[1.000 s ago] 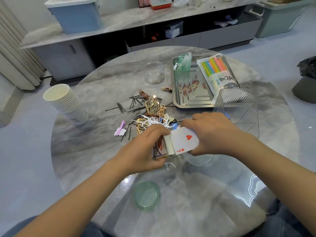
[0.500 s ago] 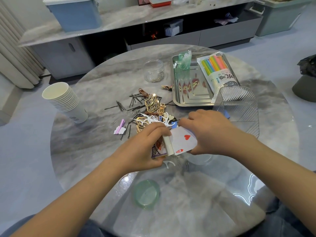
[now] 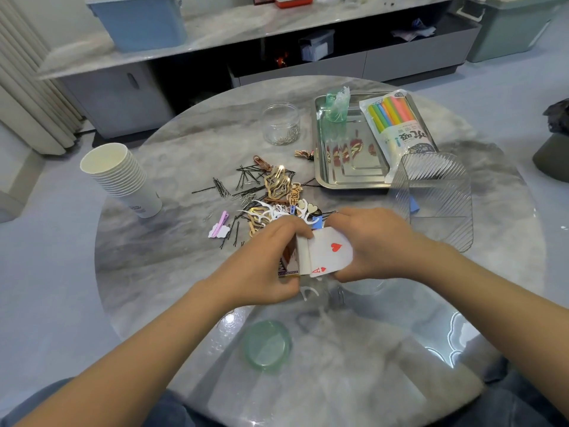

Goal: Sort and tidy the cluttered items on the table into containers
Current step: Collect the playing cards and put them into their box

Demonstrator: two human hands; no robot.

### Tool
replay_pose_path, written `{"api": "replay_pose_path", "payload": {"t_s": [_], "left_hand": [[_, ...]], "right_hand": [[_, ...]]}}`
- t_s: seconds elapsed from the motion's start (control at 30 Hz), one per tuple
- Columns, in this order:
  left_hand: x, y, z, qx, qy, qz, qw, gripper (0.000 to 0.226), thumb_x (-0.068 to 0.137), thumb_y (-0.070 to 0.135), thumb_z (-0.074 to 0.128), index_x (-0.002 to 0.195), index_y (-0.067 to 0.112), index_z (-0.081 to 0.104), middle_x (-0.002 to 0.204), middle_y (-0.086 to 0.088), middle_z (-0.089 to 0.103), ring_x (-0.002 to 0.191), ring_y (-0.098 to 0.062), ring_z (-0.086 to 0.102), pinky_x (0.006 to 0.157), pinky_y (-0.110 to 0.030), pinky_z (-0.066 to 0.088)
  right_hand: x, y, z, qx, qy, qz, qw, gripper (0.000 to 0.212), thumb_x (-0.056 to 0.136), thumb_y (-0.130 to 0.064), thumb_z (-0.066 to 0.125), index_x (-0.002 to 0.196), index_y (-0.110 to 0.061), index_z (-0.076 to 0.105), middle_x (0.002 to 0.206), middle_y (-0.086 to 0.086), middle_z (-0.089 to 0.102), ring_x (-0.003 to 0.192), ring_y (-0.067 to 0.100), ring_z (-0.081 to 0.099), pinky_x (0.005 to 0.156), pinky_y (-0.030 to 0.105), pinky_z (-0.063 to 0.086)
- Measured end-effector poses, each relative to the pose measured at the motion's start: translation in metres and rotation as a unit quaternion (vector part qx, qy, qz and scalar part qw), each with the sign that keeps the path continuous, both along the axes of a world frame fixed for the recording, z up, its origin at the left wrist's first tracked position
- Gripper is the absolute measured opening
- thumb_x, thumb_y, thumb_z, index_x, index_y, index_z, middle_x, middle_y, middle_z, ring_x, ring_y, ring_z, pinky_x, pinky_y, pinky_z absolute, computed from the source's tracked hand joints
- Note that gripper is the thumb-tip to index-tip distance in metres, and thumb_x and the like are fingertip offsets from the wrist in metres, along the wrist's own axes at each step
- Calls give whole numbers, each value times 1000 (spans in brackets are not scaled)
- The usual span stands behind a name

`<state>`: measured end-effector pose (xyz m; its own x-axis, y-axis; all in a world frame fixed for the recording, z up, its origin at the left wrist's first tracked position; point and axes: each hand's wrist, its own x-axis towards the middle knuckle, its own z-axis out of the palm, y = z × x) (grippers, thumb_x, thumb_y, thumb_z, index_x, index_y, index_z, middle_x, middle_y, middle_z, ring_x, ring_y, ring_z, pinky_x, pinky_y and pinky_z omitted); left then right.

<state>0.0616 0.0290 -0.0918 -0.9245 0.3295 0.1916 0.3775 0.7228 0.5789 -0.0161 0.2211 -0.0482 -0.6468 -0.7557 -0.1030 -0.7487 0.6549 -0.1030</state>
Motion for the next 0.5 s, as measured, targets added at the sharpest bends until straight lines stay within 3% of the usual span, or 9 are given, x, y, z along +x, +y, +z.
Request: {"api": "replay_pose_path", "payload": {"t_s": [0.1, 0.23, 0.33, 0.4, 0.5], "left_hand": [[-3, 1, 4, 47, -48, 17, 998, 52, 68, 37, 67, 113, 26, 45, 113, 9, 47, 100, -7, 49, 82, -20, 42], [-3, 2, 7, 61, -74, 27, 995, 52, 69, 48, 73, 109, 36, 42, 112, 19, 47, 102, 4, 45, 79, -7, 36], [-2, 4, 7, 71, -82, 30, 994, 48, 68, 51, 65, 107, 39, 40, 110, 14, 48, 95, -4, 48, 78, -20, 42], [-1, 5, 7, 78, -86, 38, 993, 47, 67, 48, 66, 105, 38, 42, 107, 11, 48, 92, -8, 48, 76, -22, 42], [-1, 4, 9, 87, -106, 57, 989, 49, 66, 39, 74, 106, 33, 46, 108, 13, 49, 92, -2, 47, 72, -13, 39]], "right_hand": [[-4, -2, -3, -21, -91, -29, 995, 51, 60, -59, 72, 95, -26, 54, 91, -8, 57, 87, 16, 54, 73, 34, 46], [-4, -2, -5, -36, -163, -63, 984, 50, 57, -58, 77, 90, -32, 51, 89, -12, 56, 83, 12, 51, 70, 30, 44], [-4, -3, -4, -30, -149, -62, 986, 52, 58, -57, 78, 91, -34, 45, 90, -13, 52, 82, 11, 47, 67, 27, 39], [-3, -4, -2, -23, -148, -58, 987, 56, 59, -57, 78, 94, -30, 44, 92, -11, 48, 84, 12, 44, 68, 27, 37], [-1, -5, -2, -29, -176, -56, 982, 68, 59, -56, 78, 113, -25, 50, 106, -7, 53, 95, 13, 48, 80, 30, 43]]}}
